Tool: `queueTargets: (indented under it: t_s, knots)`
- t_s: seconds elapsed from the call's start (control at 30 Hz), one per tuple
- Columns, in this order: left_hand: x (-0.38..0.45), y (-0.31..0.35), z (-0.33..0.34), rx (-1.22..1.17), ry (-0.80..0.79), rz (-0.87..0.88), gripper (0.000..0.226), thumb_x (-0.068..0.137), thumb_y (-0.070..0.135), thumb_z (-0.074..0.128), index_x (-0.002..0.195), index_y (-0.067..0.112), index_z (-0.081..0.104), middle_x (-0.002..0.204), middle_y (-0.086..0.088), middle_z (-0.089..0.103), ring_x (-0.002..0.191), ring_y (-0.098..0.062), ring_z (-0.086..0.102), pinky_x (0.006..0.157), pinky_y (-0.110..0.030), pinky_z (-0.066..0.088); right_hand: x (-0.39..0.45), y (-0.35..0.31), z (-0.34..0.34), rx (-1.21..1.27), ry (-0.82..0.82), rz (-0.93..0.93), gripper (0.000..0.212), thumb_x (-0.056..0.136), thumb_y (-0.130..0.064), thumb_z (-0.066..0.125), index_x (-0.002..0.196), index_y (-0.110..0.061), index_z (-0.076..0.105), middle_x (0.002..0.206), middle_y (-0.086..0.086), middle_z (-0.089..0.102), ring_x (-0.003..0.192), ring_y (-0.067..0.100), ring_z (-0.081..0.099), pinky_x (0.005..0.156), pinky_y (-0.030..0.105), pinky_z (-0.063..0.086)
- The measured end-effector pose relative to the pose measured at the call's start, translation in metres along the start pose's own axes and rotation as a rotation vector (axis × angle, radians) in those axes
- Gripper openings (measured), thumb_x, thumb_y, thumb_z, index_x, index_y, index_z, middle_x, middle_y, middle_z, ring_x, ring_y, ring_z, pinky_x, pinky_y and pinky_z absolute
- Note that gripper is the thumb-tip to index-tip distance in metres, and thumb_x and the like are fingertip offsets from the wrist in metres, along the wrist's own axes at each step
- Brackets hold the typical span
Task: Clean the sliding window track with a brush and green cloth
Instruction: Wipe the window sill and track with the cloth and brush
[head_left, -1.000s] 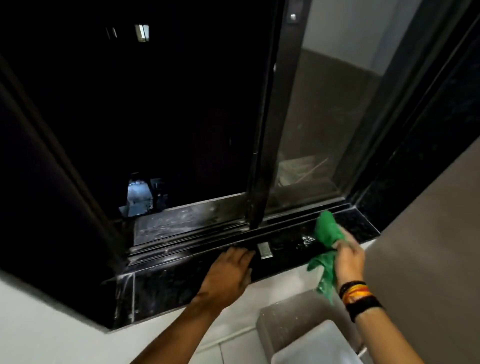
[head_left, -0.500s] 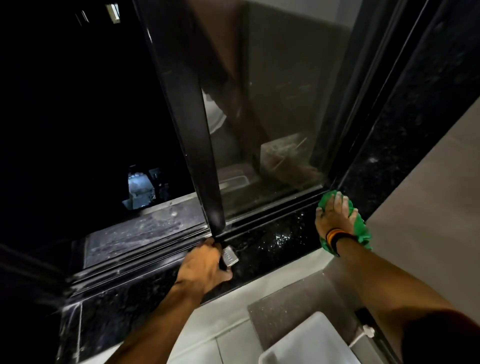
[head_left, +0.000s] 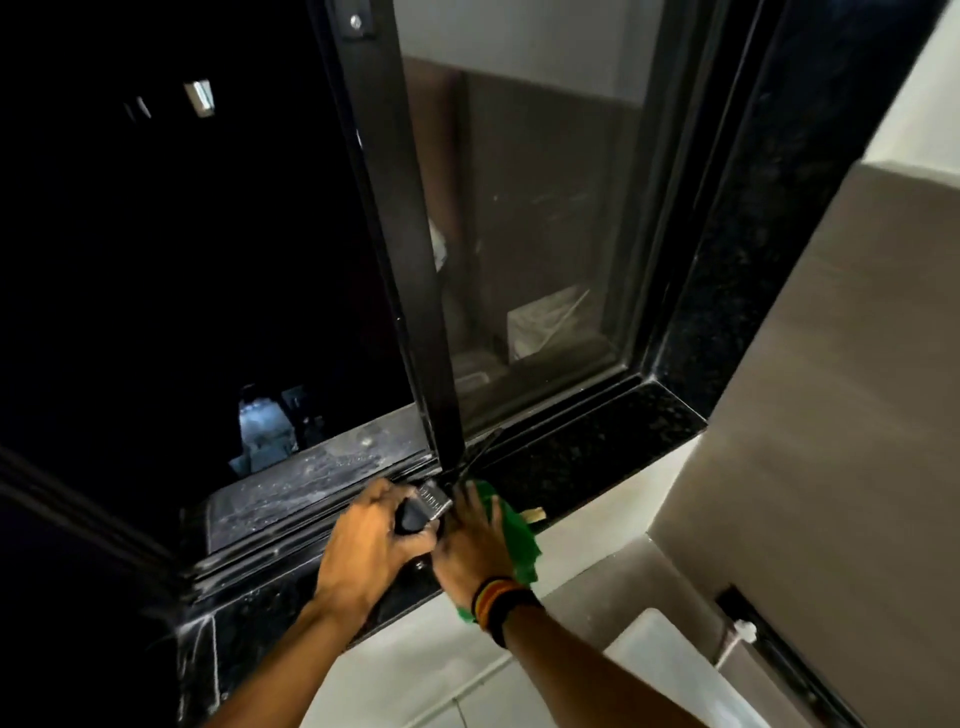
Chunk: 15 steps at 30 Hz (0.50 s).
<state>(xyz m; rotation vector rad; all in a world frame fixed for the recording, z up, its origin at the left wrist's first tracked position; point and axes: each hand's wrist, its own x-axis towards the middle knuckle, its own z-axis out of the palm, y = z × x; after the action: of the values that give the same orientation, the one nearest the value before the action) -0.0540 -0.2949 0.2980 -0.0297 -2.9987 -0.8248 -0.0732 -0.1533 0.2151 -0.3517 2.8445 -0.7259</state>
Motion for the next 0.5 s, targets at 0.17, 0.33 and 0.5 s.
queueTargets:
  t_s: [0.17, 0.33, 0.5]
  knots:
    - [0.006, 0.012, -0.001, 0.022, -0.010, 0.077, 0.045, 0.074, 0.049, 0.079, 0.113, 0.028, 0.071, 0.106, 0.008, 0.062, 0.083, -0.013, 0.064, 0.074, -0.032, 0.059, -0.011, 0.021, -0.076, 1.093, 0.112, 0.301, 0.025, 0.099, -0.020, 0.051, 0.113, -0.013, 0.070, 0.115, 0.010, 0.071, 0.117, 0.028, 0.062, 0.103, 0.042, 0.048]
    - [0.022, 0.056, 0.041, 0.078, -0.066, 0.227, 0.053, 0.085, 0.051, 0.068, 0.133, 0.030, 0.062, 0.126, 0.003, 0.062, 0.110, -0.021, 0.063, 0.094, -0.033, 0.054, -0.009, 0.062, -0.132, 1.157, 0.256, 0.428, 0.030, 0.093, -0.031, 0.064, 0.086, -0.002, 0.069, 0.055, 0.004, 0.047, 0.040, 0.012, 0.045, 0.039, 0.023, 0.039]
    - [0.015, 0.045, 0.077, 0.290, -0.173, 0.361, 0.066, 0.105, 0.058, 0.021, 0.162, 0.024, 0.020, 0.168, 0.001, 0.027, 0.156, -0.019, 0.020, 0.129, -0.033, 0.010, 0.016, 0.141, -0.167, 1.320, 0.376, 0.745, 0.028, 0.099, -0.017, 0.056, 0.074, -0.007, 0.059, 0.057, 0.004, 0.046, 0.043, 0.014, 0.039, 0.032, 0.015, 0.035]
